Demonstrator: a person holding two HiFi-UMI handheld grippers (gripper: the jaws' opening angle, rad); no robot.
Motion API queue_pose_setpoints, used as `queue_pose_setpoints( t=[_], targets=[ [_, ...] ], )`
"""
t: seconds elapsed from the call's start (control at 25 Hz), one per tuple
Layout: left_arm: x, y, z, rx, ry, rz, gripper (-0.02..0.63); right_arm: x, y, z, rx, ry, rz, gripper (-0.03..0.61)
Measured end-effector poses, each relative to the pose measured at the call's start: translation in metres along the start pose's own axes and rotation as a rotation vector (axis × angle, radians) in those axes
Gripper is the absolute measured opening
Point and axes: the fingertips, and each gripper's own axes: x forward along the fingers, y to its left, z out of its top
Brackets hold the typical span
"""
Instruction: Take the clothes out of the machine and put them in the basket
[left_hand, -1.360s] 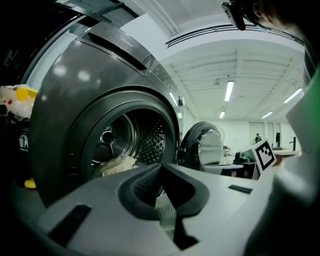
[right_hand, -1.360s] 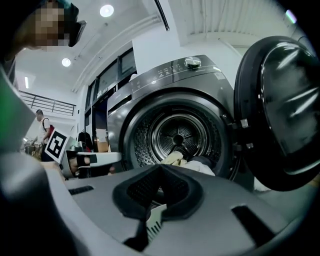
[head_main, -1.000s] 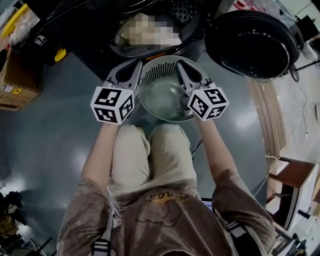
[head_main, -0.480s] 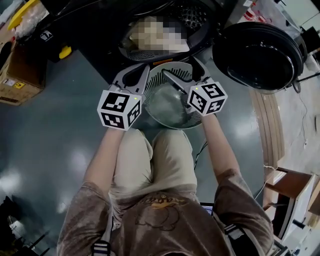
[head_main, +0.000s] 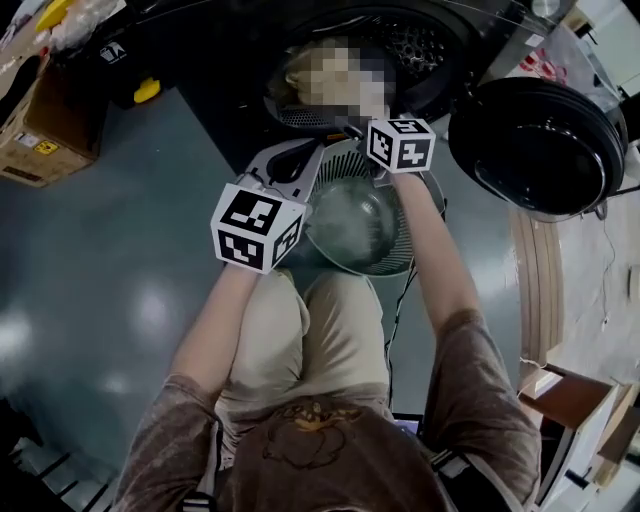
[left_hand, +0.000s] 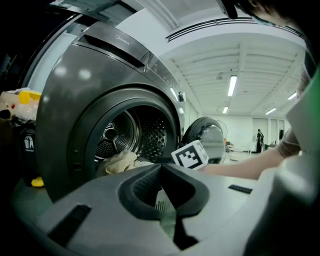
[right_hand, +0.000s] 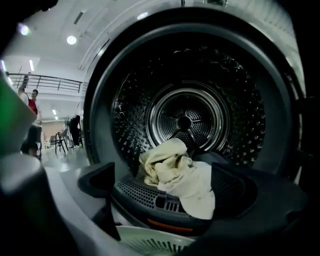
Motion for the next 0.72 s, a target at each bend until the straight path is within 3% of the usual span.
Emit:
queue_pose_setpoints(
  t=[0.4, 0.72],
  targets=[
    [0.0, 0.008, -0.013, -0.044, 0.039, -0.009, 0.008, 0.075, -0.032, -0.026, -0.138, 0.17, -0.127, 0.591],
    [0.004, 0.009, -0.021, -0.038, 0.067, -0.034, 0.008, 0.096, -0.042, -0.045, -0.16, 0.251, -0.177, 0.586]
  ],
)
